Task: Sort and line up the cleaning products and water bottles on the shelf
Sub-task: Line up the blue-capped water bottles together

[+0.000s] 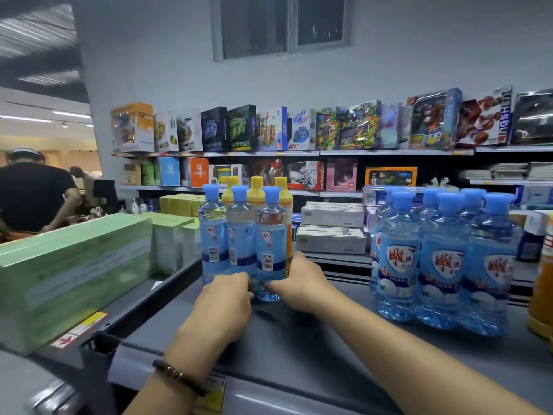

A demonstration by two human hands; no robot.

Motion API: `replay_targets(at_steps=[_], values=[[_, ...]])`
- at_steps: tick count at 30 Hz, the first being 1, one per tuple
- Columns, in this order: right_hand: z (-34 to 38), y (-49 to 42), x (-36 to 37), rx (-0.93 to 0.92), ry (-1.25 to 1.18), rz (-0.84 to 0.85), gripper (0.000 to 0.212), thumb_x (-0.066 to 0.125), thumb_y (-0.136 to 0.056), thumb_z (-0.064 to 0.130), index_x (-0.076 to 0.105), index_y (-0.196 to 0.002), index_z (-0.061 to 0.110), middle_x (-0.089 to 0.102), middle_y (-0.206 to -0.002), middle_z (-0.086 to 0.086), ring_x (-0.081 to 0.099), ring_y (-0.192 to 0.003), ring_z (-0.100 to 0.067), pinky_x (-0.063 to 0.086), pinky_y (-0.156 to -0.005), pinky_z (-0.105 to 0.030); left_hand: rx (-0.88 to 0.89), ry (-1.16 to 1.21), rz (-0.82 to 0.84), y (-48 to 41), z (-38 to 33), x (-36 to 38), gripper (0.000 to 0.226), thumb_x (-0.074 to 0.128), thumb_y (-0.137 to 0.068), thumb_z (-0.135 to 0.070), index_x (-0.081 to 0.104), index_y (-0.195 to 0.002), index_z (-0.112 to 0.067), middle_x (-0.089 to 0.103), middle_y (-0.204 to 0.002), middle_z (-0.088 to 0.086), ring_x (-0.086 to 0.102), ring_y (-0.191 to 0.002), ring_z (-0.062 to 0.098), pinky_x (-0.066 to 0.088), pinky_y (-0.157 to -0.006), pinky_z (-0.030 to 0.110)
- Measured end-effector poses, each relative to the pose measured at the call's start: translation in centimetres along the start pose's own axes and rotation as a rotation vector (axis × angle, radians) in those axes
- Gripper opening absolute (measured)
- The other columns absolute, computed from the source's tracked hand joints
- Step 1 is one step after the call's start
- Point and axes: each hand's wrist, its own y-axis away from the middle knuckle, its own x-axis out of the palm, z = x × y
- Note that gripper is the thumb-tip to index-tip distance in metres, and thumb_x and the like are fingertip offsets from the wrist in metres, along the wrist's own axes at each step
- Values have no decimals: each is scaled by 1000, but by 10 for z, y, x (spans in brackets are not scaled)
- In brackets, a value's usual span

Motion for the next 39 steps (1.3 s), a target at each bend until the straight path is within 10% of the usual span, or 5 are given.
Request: replay_targets(at_steps=[14, 22, 27, 34, 39], values=[[-6, -7, 11, -43, 5, -69, 69, 93, -71, 49, 61, -128, 27, 73, -121, 6, 68, -114, -18, 51, -86, -30, -72, 180, -36, -2, 2, -12, 30, 56, -102, -55, 62, -113, -27, 71, -116, -1, 65, -110, 27, 57, -95, 46], [-2, 14, 1, -57, 86, -42, 67, 86, -46, 63, 72, -106, 38, 78, -85, 14, 74, -82, -7, 64, -72, -34, 10, 706, -134, -5, -25, -19, 45, 76, -89, -61, 58, -115, -29, 67, -98, -16, 64, -89, -2, 50, -70, 20], [-4, 35, -7, -83, 127, -29, 69, 83, -57, 66, 60, -114, 34, 74, -103, 12, 71, -94, -12, 62, -81, -39, 77, 753, -158, -7, -28, -17, 47, 84, -82, -59, 62, -113, -32, 67, -94, -22, 65, -85, -7, 49, -58, 9], [-14, 43, -31, -72, 57, 83, 43, 88, -70, 38, 66, -106, 29, 76, -93, 11, 71, -87, -9, 60, -87, -38, 228, 993, 199, -19, -10, -24, 50, 81, -89, -44, 62, -130, -23, 80, -117, 0, 77, -108, 20, 65, -92, 49], [-20, 47, -27, -57, -7, 68, 58, 91, -60, 46, 71, -113, 31, 79, -103, 14, 74, -97, -7, 60, -95, -37, 329, 1018, 318, -16, -7, -28, 54, 77, -87, -47, 61, -134, -27, 77, -123, 1, 77, -109, 19, 64, -94, 46]])
